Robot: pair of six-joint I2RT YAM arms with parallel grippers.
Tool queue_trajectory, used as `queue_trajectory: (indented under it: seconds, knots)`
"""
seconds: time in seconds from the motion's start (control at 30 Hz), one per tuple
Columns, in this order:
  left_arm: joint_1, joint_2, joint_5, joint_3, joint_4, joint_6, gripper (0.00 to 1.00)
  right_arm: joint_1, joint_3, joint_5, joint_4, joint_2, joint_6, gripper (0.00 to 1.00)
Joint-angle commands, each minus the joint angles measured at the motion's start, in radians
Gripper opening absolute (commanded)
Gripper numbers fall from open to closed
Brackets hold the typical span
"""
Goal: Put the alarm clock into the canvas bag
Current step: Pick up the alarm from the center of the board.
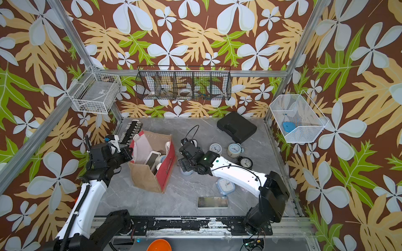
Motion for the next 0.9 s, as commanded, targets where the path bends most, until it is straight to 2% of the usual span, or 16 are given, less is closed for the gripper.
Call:
queue_trajectory:
  seconds: [0.0,0.27,0.57,0.87]
  knots:
    - [0.000,0.000,0.006,0.001,-0.016,-0.003,0.00,0.000,0.005,-0.029,-0.007,0.076,-0.041,0.90]
    - [0.000,-0.003,0.010,-0.001,-0.015,-0.004,0.00,-0.005,0.065,-0.090,0.012,0.239,-0.069,1.00]
    - [0.001,-0.005,0.012,-0.001,-0.015,-0.004,0.00,-0.052,0.088,-0.197,0.030,0.316,-0.057,1.00]
    - [0.001,-0.007,0.012,-0.002,-0.015,-0.004,0.00,-0.053,0.122,-0.195,0.018,0.388,-0.072,1.00]
